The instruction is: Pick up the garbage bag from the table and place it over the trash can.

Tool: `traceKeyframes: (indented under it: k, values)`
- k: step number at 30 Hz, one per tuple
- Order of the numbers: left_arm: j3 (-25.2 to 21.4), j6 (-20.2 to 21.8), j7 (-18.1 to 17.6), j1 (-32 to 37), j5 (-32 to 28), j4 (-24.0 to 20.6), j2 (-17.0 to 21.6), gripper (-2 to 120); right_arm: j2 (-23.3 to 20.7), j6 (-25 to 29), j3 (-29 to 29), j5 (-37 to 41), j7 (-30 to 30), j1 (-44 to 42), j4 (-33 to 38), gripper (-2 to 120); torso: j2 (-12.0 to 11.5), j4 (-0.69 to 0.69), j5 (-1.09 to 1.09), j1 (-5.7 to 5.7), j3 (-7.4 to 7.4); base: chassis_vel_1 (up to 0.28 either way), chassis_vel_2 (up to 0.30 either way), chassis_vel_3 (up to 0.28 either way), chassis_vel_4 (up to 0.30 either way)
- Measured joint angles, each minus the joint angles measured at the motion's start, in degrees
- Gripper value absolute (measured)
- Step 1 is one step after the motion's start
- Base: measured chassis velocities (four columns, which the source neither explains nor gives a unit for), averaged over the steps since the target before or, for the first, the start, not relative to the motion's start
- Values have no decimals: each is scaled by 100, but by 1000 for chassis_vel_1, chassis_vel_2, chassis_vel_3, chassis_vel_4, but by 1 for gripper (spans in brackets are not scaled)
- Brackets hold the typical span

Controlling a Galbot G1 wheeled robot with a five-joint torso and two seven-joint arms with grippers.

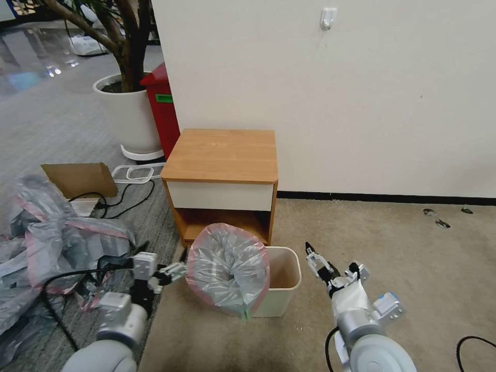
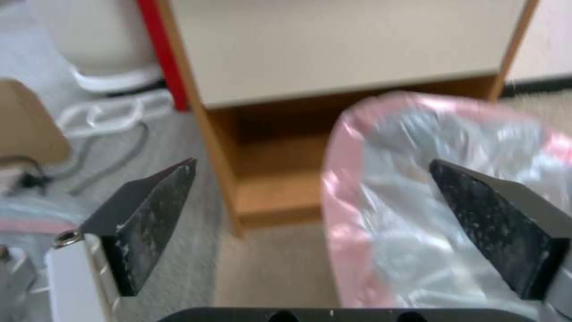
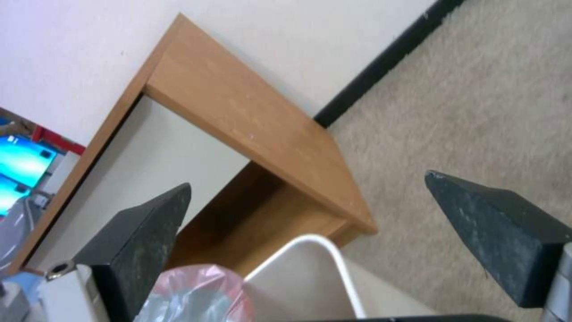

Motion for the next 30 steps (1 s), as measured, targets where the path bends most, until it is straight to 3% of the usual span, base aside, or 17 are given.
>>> traceKeyframes:
  k: [6, 10, 21, 30]
  values:
    - [556, 134, -183, -442, 3, 531, -52, 76, 41, 107, 33, -268, -55, -97, -3, 100, 0, 0, 1, 0, 0, 0, 0, 0, 0]
    - [840, 197, -246, -622, 5, 660, -139, 69, 50, 136, 50, -331, -61, -108, -4, 100, 0, 0, 1, 0, 0, 0, 0, 0, 0]
    - [1430, 314, -633, -1072, -7, 932, -237, 66, 142, 195, 21, -455, -74, -96, -143, 100, 0, 0, 1, 0, 0, 0, 0, 0, 0]
    - [1493, 400, -786, -1024, 135, 748, -212, 66, 195, 208, -7, -516, -96, -100, -232, 100, 0, 0, 0, 0, 0, 0, 0, 0, 0]
